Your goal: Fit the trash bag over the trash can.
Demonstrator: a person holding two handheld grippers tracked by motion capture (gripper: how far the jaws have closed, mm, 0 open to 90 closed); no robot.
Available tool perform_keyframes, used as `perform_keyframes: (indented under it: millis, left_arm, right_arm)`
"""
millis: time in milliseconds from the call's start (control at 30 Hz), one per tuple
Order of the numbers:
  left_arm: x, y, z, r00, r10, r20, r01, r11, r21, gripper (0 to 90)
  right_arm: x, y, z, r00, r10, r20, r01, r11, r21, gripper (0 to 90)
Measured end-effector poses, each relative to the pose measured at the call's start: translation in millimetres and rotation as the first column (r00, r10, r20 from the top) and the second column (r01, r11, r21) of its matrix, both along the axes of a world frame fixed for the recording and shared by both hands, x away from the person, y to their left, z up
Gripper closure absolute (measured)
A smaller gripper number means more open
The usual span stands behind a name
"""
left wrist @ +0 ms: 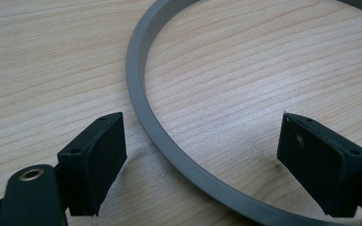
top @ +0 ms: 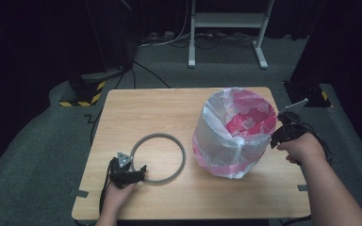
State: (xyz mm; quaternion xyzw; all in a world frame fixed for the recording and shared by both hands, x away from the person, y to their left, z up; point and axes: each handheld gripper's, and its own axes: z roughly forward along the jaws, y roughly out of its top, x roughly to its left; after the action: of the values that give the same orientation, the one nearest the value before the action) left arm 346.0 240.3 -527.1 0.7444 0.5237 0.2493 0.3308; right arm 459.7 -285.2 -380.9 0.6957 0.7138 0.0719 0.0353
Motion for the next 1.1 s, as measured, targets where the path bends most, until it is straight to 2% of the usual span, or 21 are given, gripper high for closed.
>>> perform_keyframes:
  millis: [33,67,100,133,167,200,267,300,333,367,433,500,567,600,667,700,800,933,1000,1033,1100]
  left_arm:
    - [0.1,-0.2,0.0,1.0000,0.000,-0.001,0.000,1.0000,0.002,16.2]
    - [0.1,-0.2,0.0,1.0000,0.000,-0.001,0.000,1.0000,0.002,16.2]
    - [0.1,-0.4,0.0,1.0000,0.000,-0.001,0.000,1.0000,0.004,16.2]
    - [0.1,-0.5,0.0,1.0000,-0.002,-0.003,0.002,1.0000,0.005,16.2]
    - [0.5,-0.5,0.2,1.0000,-0.005,-0.006,0.005,0.9999,0.008,16.2]
    - [0.5,-0.5,0.2,1.0000,-0.005,-0.006,0.005,0.9999,0.008,16.2]
    - [1.1,-1.0,-0.1,0.9999,-0.005,-0.012,0.005,1.0000,0.003,16.2]
    - [1.1,0.0,0.2,0.9999,-0.007,-0.014,0.007,1.0000,0.005,16.2]
    - [1.1,0.0,0.2,0.9999,-0.007,-0.014,0.007,1.0000,0.005,16.2]
    - [1.1,-0.3,-0.1,0.9999,-0.003,-0.014,0.003,1.0000,0.003,16.2]
    - [1.2,-0.9,-0.4,0.9999,0.000,-0.017,0.001,1.0000,0.004,16.2]
    - [1.3,-0.7,-0.5,0.9998,-0.001,-0.020,0.001,1.0000,0.006,16.2]
    - [1.5,-0.3,-0.5,0.9998,0.001,-0.022,-0.001,1.0000,0.008,16.3]
    - [1.5,-0.3,-0.5,0.9998,0.001,-0.022,-0.001,1.0000,0.008,16.5]
    - [2.0,0.4,-0.6,0.9994,-0.002,-0.034,0.002,1.0000,0.003,16.4]
    - [2.2,0.9,-0.5,0.9993,-0.004,-0.037,0.004,1.0000,0.003,16.4]
    - [3.1,1.7,-0.8,0.9993,-0.001,-0.038,0.001,1.0000,0.005,14.6]
    - [3.3,3.1,-1.5,0.9990,0.018,-0.041,-0.018,0.9997,-0.015,14.8]
    - [3.2,3.6,-1.4,0.9990,0.016,-0.042,-0.016,0.9998,-0.014,15.0]
    - [2.9,3.6,-1.5,0.9989,0.020,-0.042,-0.021,0.9996,-0.020,15.3]
    - [2.4,4.8,-1.2,0.9988,0.028,-0.040,-0.029,0.9994,-0.021,16.5]
  right_arm:
    - [-1.4,-3.1,-17.9,1.0000,-0.007,0.001,0.007,1.000,0.003,59.4]
    - [-1.4,-3.1,-17.9,1.0000,-0.007,0.001,0.007,1.000,0.003,59.4]
    - [-2.9,-6.6,-35.6,0.9998,-0.022,0.001,0.022,0.999,0.024,58.2]
    - [-2.9,-6.6,-35.6,0.9998,-0.022,0.001,0.022,0.999,0.024,58.2]
    - [-4.7,-10.3,-53.2,0.9993,-0.036,0.000,0.036,0.998,0.046,57.3]
    - [-6.0,-11.5,-61.3,0.9994,-0.035,0.003,0.035,0.998,0.047,57.3]
    - [-7.2,-12.6,-68.6,0.9991,-0.041,0.005,0.041,0.998,0.047,57.4]
    - [-10.7,-14.1,-80.9,0.9985,-0.049,0.025,0.047,0.997,0.062,56.4]
    - [-10.7,-14.1,-80.9,0.9985,-0.049,0.025,0.047,0.997,0.062,56.4]
    - [-16.2,-14.1,-91.2,0.9964,-0.044,0.073,0.039,0.997,0.064,55.9]
    - [-23.0,-10.7,-99.6,0.9934,-0.024,0.112,0.019,0.999,0.047,55.6]
    - [-30.6,-5.6,-103.4,0.9827,0.010,0.185,-0.012,1.000,0.009,53.9]
    - [-37.6,-3.5,-106.6,0.9674,0.025,0.252,-0.030,0.999,0.017,49.9]
    - [-37.6,-3.5,-106.6,0.9674,0.025,0.252,-0.030,0.999,0.017,49.9]
    - [-46.4,0.0,-114.9,0.9237,0.096,0.371,-0.078,0.995,-0.062,42.3]
    - [-49.3,1.4,-118.3,0.8968,0.125,0.424,-0.096,0.991,-0.090,42.3]
    - [-50.0,2.4,-123.1,0.8457,0.136,0.516,-0.114,0.991,-0.074,44.9]
    - [-47.4,6.8,-118.8,0.7435,0.126,0.657,-0.135,0.990,-0.038,48.6]
    - [-46.2,9.5,-116.6,0.6829,0.145,0.716,-0.156,0.986,-0.051,49.6]
    - [-45.7,10.5,-115.8,0.6626,0.148,0.734,-0.163,0.985,-0.051,52.7]
    - [-44.1,10.4,-115.8,0.6346,0.146,0.759,-0.170,0.984,-0.048,55.4]
